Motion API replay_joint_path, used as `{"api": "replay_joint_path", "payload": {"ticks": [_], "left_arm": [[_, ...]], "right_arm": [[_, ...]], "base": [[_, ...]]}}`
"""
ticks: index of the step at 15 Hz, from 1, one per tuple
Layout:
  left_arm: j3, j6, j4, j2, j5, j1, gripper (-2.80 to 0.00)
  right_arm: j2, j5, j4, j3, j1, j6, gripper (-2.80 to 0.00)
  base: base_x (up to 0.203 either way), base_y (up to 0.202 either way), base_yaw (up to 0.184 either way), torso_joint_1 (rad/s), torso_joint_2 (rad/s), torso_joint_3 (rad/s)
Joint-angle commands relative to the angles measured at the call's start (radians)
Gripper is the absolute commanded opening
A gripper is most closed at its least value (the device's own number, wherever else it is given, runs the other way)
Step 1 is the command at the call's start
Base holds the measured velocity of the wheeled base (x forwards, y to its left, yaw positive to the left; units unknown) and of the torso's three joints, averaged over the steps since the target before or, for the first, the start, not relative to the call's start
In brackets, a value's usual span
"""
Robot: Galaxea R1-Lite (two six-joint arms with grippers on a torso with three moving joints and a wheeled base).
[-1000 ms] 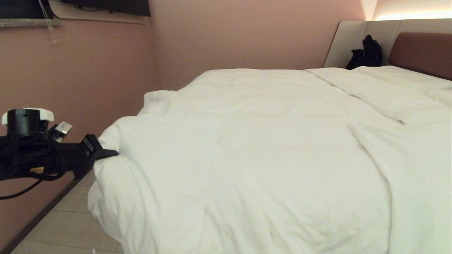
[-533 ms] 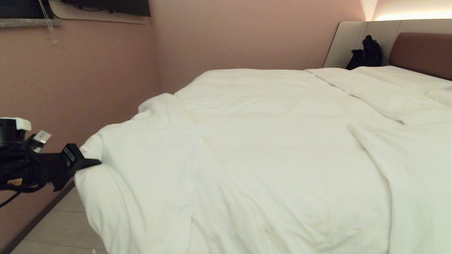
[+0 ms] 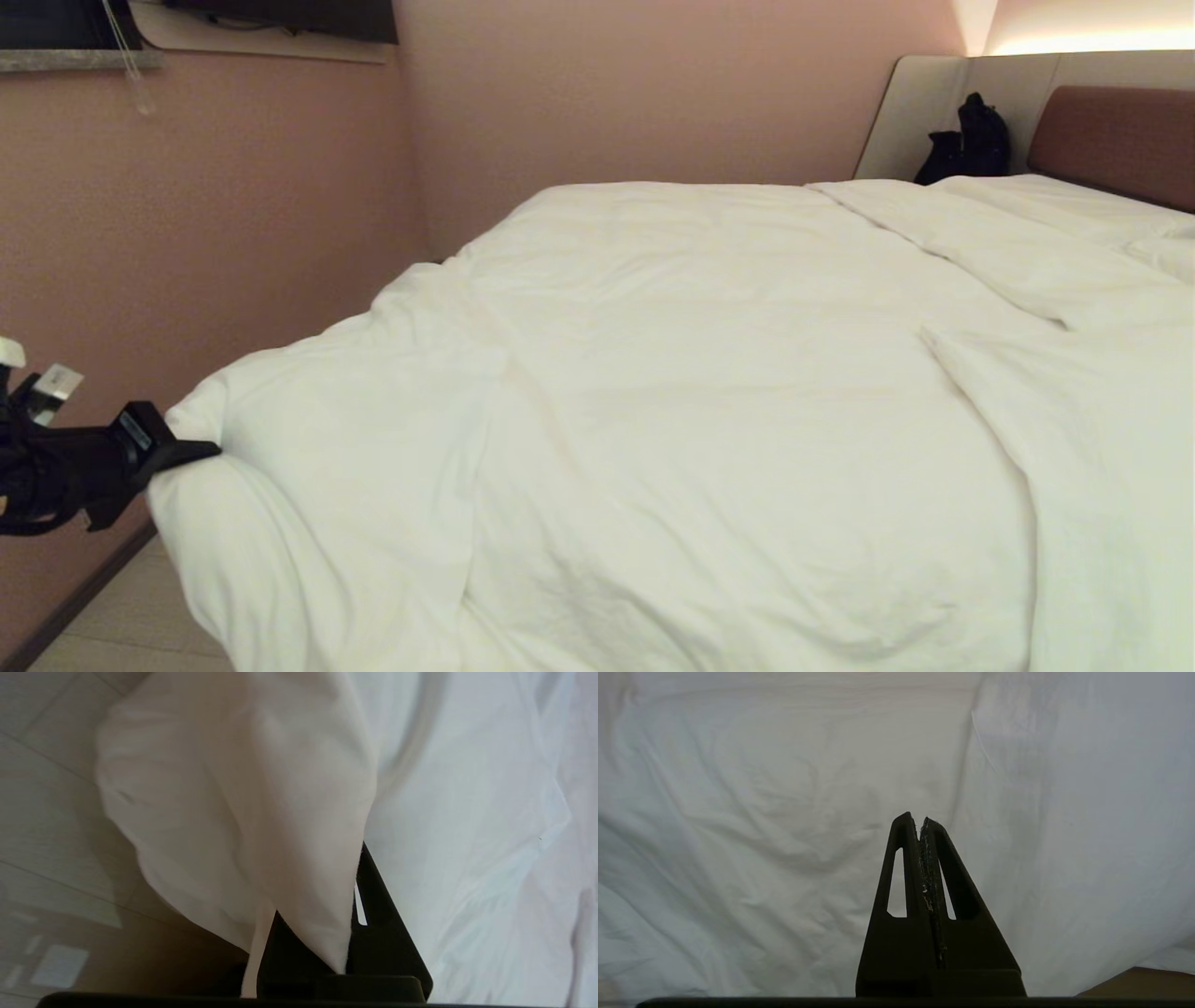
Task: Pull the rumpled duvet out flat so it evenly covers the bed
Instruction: Flatten the corners of the folded blanket
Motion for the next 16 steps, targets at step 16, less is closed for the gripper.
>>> {"api": "replay_joint_path", "payload": {"ticks": [16], "left_arm": [[0.108, 0.164, 0.151, 0.057, 0.054, 0.081, -2.8]], "right_arm": [[0.001, 0.0, 0.0, 0.0, 0.0, 0.0, -2.8]], "base": [[0.0, 0.0, 0.0, 0.0, 0.0, 0.0]]}}
